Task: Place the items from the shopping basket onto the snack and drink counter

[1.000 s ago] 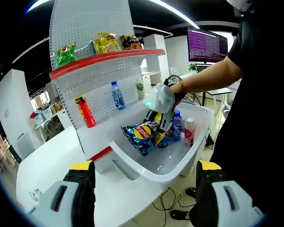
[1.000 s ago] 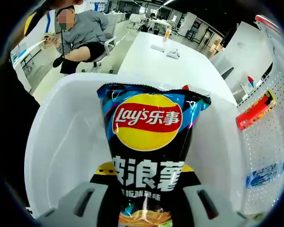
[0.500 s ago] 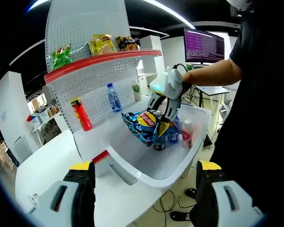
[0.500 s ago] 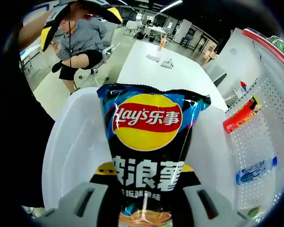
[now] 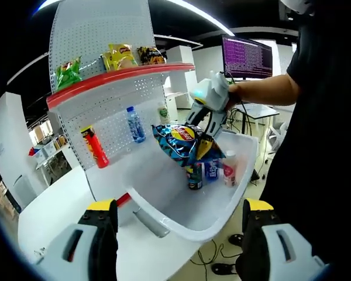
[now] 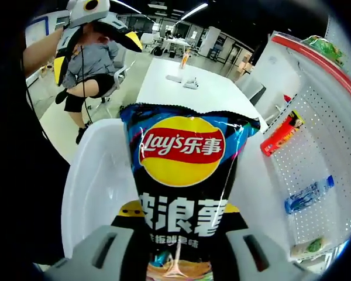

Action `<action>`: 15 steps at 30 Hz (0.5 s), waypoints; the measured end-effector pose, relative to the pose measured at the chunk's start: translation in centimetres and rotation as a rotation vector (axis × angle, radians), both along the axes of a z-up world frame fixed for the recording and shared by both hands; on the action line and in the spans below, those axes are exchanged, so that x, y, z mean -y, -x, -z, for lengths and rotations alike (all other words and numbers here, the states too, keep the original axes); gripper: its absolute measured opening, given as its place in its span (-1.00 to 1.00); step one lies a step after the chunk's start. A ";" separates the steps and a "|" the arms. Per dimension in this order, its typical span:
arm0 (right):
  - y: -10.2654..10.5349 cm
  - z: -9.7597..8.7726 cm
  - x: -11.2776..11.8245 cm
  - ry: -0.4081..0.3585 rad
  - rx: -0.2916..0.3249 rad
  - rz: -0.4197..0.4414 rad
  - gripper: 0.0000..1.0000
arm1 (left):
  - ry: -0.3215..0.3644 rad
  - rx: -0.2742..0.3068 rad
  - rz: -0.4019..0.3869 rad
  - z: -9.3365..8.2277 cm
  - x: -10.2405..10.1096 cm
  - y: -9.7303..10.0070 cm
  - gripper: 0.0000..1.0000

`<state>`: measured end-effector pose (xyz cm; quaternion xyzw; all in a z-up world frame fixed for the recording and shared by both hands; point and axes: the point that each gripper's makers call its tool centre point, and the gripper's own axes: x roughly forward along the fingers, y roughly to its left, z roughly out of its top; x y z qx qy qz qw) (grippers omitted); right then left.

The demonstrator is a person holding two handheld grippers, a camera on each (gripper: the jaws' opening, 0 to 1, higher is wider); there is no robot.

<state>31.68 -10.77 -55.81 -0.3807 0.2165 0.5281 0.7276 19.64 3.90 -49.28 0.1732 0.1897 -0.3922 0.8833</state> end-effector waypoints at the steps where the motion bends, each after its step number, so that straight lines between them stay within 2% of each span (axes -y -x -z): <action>1: -0.1 -0.3 0.3 -0.003 0.008 0.009 -0.28 | 0.002 0.002 0.007 -0.1 0.2 -0.1 0.75; 5: -0.7 -1.1 1.8 -0.023 0.012 0.057 -0.28 | 0.009 0.009 0.025 -0.2 1.0 -0.7 0.75; 15: -1.3 -1.3 5.4 -0.013 0.039 0.138 -0.28 | -0.002 0.007 0.077 -0.3 2.5 -1.6 0.75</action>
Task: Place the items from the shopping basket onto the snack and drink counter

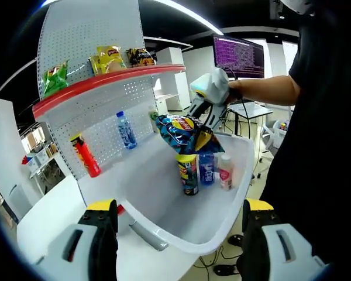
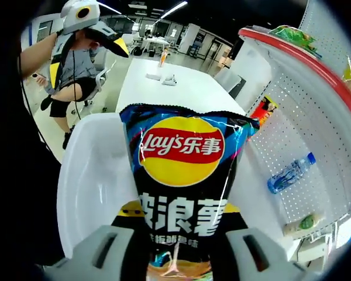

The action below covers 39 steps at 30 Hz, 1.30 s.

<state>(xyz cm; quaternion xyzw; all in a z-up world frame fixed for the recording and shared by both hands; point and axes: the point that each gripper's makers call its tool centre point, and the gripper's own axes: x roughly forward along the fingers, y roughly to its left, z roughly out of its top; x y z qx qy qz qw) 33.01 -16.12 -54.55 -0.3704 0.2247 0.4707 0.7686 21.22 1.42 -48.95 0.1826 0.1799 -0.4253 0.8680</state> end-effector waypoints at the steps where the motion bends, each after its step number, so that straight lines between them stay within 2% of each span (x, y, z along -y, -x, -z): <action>1: 0.0 -0.1 0.4 0.002 0.004 0.005 -0.28 | 0.000 0.001 0.004 -0.1 0.1 -0.1 0.75; 6: -0.6 -1.2 2.3 -0.035 0.020 0.068 -0.28 | -0.004 0.004 0.026 -0.1 0.9 -0.4 0.75; 11: -1.5 -1.9 5.2 -0.032 0.049 0.131 -0.28 | -0.012 0.001 0.046 0.0 1.5 -0.5 0.75; 18: -2.5 -2.7 8.4 -0.049 0.078 0.228 -0.28 | -0.024 -0.010 0.060 0.3 1.8 -0.4 0.75; 21: -3.1 -3.2 9.9 -0.048 0.112 0.275 -0.28 | -0.029 -0.011 0.064 0.4 1.8 -0.4 0.75; 27: -3.5 -3.9 12.2 -0.070 0.129 0.348 -0.28 | -0.055 -0.015 0.058 0.7 1.5 -0.5 0.75; 32: -4.0 -5.3 13.9 -0.126 0.157 0.453 -0.28 | 0.000 0.024 0.059 -0.8 2.1 -0.7 0.71; 39: -4.2 -7.6 15.6 -0.186 0.204 0.541 -0.28 | -0.006 0.026 0.069 -0.9 2.8 -1.1 0.71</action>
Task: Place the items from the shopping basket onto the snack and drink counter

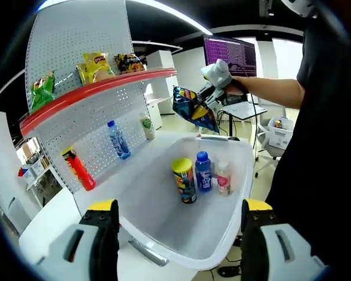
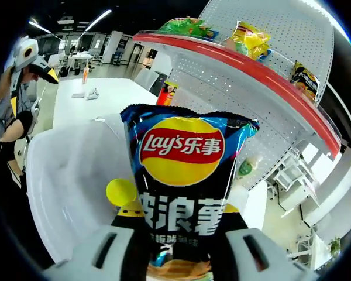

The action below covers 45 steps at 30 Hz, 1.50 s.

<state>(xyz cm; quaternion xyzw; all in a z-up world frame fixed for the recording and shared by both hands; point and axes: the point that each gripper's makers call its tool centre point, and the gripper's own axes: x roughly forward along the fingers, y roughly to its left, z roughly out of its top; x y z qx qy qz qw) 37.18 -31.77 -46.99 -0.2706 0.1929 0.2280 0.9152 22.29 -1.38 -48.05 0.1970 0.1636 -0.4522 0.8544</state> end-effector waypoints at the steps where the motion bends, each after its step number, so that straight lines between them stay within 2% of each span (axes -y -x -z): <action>1: 0.0 -0.5 0.3 -0.008 0.015 0.012 -0.28 | -0.002 0.003 0.005 0.0 0.1 0.0 0.71; 7: -0.3 -3.9 3.0 -0.073 0.106 0.131 -0.28 | -0.004 0.008 0.006 -0.4 0.3 -0.4 0.71; 10: -0.3 -4.8 3.4 -0.088 0.133 0.125 -0.28 | -0.010 0.005 0.014 -0.3 0.6 -0.3 0.71; 15: -0.3 -4.6 3.8 -0.085 0.128 0.141 -0.28 | 0.001 0.017 0.019 -0.8 1.0 -0.5 0.71; 21: -0.3 -5.8 5.3 -0.110 0.144 0.216 -0.28 | -0.004 0.018 0.019 -0.7 0.9 -0.4 0.71; 29: -1.1 -10.3 6.7 -0.180 0.262 0.283 -0.28 | 0.004 0.016 0.016 -0.6 1.0 -0.1 0.71; 37: -1.7 -13.7 7.3 -0.227 0.360 0.312 -0.28 | -0.004 0.006 0.005 -0.2 0.5 0.4 0.71; 40: -2.0 -14.6 7.6 -0.225 0.380 0.330 -0.28 | 0.003 0.007 0.001 -0.3 0.4 0.6 0.71; 45: -2.5 -15.4 8.0 -0.253 0.381 0.354 -0.27 | 0.006 0.005 0.000 -0.2 0.1 1.0 0.71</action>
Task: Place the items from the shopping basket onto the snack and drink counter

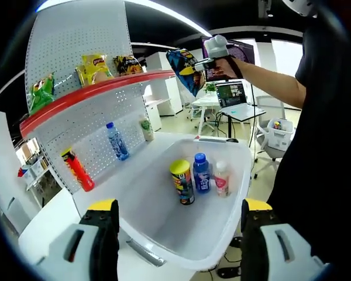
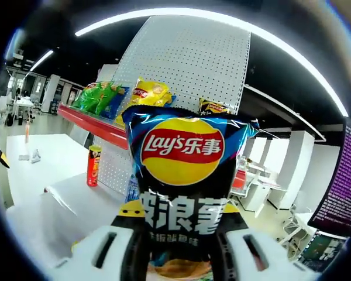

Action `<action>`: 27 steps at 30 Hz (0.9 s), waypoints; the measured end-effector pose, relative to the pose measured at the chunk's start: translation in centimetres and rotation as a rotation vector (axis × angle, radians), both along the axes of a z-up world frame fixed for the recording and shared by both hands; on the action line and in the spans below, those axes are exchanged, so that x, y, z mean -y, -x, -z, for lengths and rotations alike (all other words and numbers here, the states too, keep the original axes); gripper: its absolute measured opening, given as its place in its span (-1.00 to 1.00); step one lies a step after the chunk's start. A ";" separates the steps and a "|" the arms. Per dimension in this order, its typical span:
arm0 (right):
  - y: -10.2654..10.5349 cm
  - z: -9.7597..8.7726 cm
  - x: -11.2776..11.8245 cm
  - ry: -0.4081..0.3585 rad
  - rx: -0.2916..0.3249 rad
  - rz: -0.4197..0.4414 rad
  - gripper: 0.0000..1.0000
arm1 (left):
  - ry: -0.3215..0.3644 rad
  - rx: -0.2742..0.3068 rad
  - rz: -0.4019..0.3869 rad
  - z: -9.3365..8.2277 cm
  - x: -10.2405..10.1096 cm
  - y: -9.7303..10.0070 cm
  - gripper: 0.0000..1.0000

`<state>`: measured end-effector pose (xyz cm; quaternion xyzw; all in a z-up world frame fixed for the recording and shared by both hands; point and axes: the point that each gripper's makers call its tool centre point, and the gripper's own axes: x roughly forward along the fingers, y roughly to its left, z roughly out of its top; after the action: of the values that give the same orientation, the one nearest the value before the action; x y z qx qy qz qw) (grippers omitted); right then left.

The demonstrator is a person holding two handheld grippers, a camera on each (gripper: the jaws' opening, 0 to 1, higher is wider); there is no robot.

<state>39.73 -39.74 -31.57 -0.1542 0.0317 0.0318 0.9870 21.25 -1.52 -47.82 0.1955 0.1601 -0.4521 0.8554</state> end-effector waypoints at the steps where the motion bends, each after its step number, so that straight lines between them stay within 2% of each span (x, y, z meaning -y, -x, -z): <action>1: -0.1 -0.1 0.0 -0.006 0.001 0.002 -0.27 | 0.000 -0.001 -0.001 0.0 -0.1 0.1 0.71; 11: -1.1 -1.8 1.3 -0.069 0.012 0.039 -0.28 | 0.008 0.005 -0.008 -0.2 -0.2 0.3 0.71; 27: -4.1 -6.4 2.0 -0.095 0.063 0.052 -0.27 | 0.008 0.006 -0.019 0.1 -0.6 -0.1 0.71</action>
<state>43.80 -41.76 -25.20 -0.1071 0.0030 0.0030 0.9942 21.35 -0.96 -47.91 0.1918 0.1578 -0.4442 0.8608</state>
